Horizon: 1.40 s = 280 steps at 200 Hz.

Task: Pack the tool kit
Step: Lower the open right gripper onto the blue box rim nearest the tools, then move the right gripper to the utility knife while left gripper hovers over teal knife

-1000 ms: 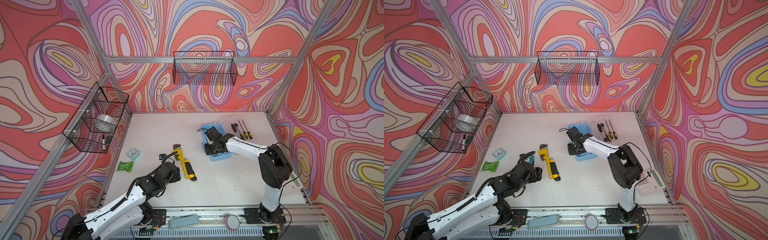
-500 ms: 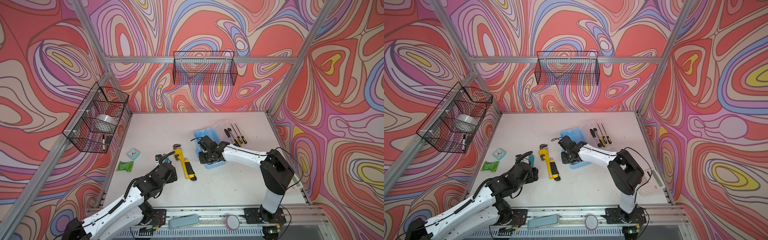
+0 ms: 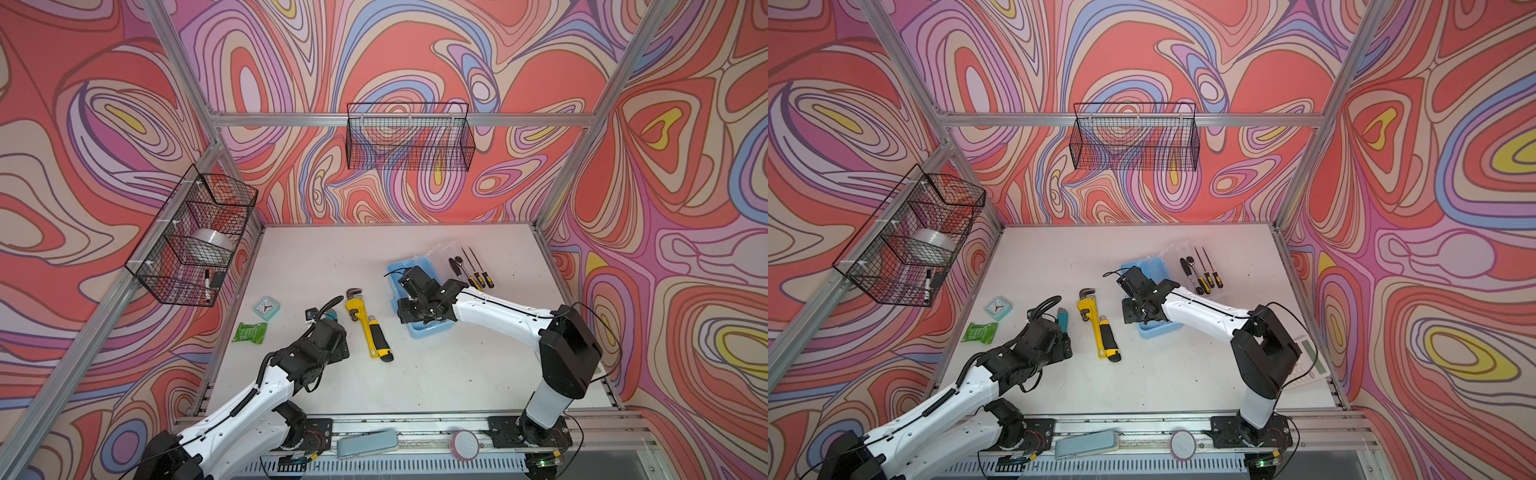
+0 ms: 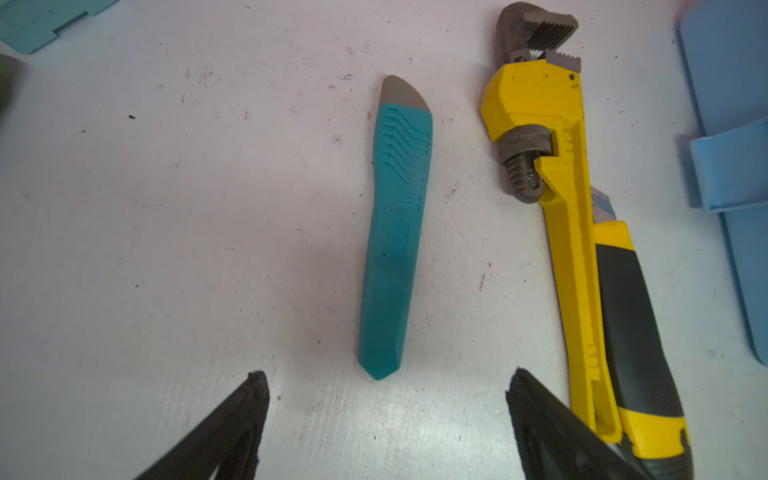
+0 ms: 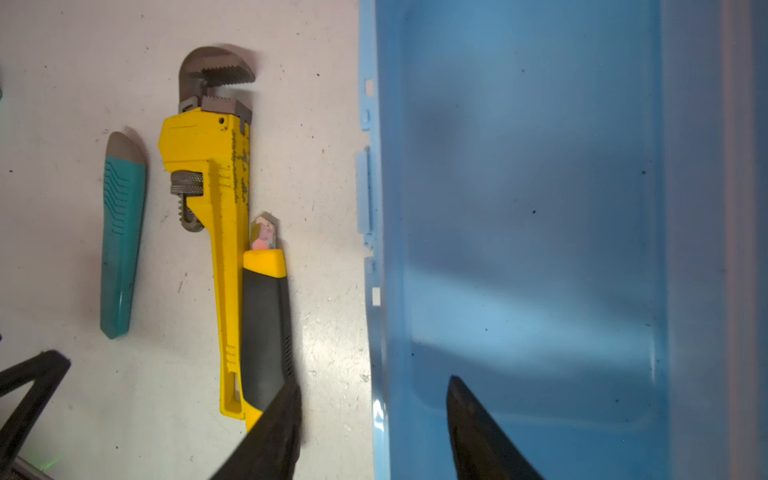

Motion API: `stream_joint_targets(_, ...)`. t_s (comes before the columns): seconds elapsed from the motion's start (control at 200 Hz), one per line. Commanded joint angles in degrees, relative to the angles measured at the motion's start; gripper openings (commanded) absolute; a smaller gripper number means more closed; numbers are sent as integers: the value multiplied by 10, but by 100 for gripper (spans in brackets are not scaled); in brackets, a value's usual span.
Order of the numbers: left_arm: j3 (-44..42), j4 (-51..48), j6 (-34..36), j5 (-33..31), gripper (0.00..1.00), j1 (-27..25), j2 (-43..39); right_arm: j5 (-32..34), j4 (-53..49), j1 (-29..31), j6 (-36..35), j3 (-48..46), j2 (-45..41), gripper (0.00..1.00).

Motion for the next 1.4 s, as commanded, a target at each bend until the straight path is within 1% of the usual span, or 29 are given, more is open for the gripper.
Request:
stream_joint_targets(0.0,-2,26,22,22,89,20,20,31,4,5,-4,0,-22,59)
stream_joint_targets(0.105,1,45,32,35,86,35,46,44,14,6,-6,-12,-38,59)
stream_joint_targets(0.35,28,73,60,34,77,48,114,60,20,7,-17,-24,-53,60)
stream_joint_targets(0.501,30,89,68,36,74,53,151,68,36,7,-27,-39,-69,60)
stream_joint_targets(0.516,48,92,69,36,74,54,154,69,36,7,-28,-41,-71,60)
stream_joint_targets(0.576,51,99,69,38,72,58,166,73,46,7,-33,-49,-79,60)
stream_joint_targets(0.866,57,123,68,34,70,71,205,101,73,7,-56,-90,-125,64)
stream_joint_targets(0.976,63,123,70,33,70,73,216,93,75,7,-65,-95,-133,65)
stream_joint_targets(1.077,65,122,71,33,67,74,224,74,98,11,-62,-109,-142,65)
stream_joint_targets(1.167,66,122,66,37,67,74,228,59,128,31,-50,-123,-144,66)
stream_joint_targets(1.217,67,122,63,38,67,74,229,64,132,51,-42,-119,-136,66)
stream_joint_targets(1.397,65,115,60,34,68,74,222,93,93,119,-15,-67,-61,67)
